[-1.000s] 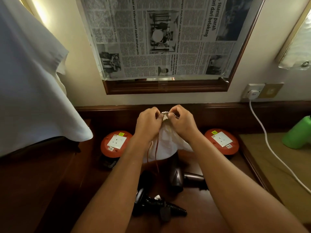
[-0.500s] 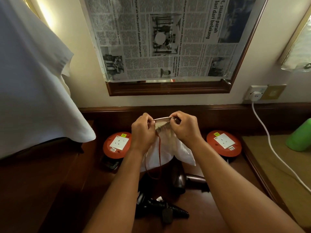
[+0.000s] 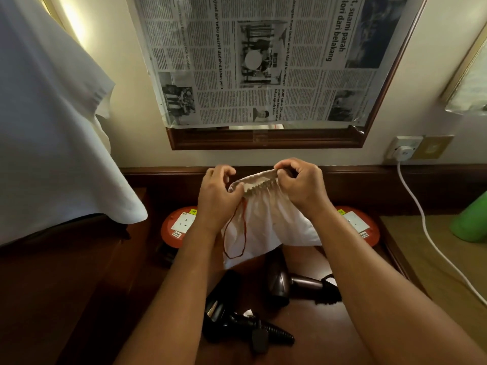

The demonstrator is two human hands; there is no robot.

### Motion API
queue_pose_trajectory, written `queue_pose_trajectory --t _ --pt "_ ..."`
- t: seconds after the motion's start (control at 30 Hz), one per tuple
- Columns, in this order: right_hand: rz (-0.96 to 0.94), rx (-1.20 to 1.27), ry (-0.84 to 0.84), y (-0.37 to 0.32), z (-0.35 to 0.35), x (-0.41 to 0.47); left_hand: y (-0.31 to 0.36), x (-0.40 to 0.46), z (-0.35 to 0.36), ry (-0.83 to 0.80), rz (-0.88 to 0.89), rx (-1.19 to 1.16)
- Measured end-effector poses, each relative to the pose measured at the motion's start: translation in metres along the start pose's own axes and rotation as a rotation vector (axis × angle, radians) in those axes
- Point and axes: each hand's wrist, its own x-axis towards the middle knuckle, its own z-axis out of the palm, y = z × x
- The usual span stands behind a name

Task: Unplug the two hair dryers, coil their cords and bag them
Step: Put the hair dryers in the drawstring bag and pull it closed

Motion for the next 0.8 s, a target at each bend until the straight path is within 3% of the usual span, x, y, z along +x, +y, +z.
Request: queue_pose_trajectory --t 0.13,0.27,0.37,0.57,0.8 --pt "-0.010 0.047 -0.075 -0.004 0.004 0.001 0.010 0.010 0.009 -0.210 -0.013 0.055" --pt "-0.116 -0.216 -0.159 0.001 0.004 0.003 0.014 0.011 0.019 -0.118 0.043 0.034" --pt "-0.138 -0.355 -0.126 0.006 0.001 0.003 0.014 0.010 0.022 -0.092 0.066 0.011" --pt "-0.156 -0.454 -0.022 0.003 0.004 0.004 0.016 0.010 0.020 0.041 0.153 0.098" --pt "-0.094 -0.495 -0.018 0.006 -0.007 0.007 0.012 0.007 0.006 0.124 0.093 0.168"
